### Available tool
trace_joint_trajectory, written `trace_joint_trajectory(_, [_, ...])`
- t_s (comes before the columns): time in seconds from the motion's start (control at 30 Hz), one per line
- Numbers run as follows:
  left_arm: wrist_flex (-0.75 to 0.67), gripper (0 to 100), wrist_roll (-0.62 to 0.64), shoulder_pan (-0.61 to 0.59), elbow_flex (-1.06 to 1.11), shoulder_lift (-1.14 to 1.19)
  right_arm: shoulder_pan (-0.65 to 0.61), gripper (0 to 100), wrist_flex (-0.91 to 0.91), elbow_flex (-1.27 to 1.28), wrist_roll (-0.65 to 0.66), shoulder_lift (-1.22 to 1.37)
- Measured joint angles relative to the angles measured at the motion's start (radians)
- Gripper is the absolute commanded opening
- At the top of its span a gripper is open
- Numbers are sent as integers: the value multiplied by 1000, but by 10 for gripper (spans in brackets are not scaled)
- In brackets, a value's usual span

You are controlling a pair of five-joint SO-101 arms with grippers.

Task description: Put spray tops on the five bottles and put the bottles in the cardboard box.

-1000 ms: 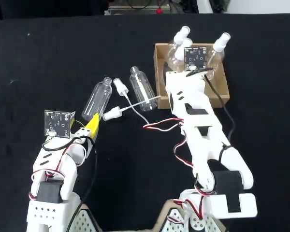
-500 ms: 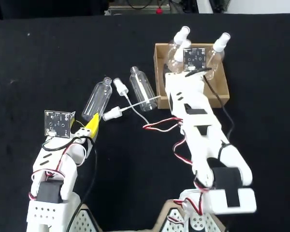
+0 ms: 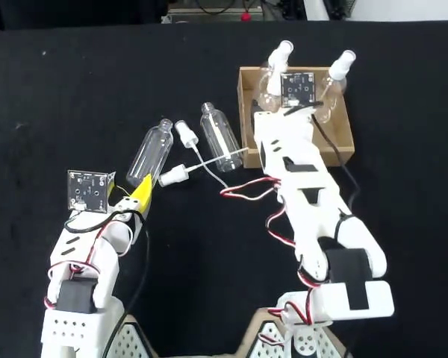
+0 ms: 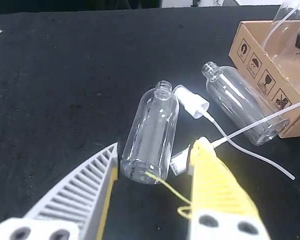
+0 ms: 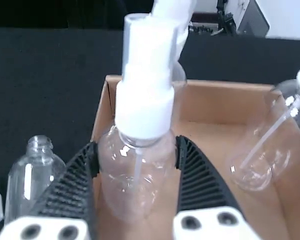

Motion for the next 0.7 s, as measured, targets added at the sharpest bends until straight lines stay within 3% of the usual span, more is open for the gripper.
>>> trace_joint_trajectory(0.7, [0, 224, 0, 0, 0, 0, -17, 63, 0, -98, 3, 112])
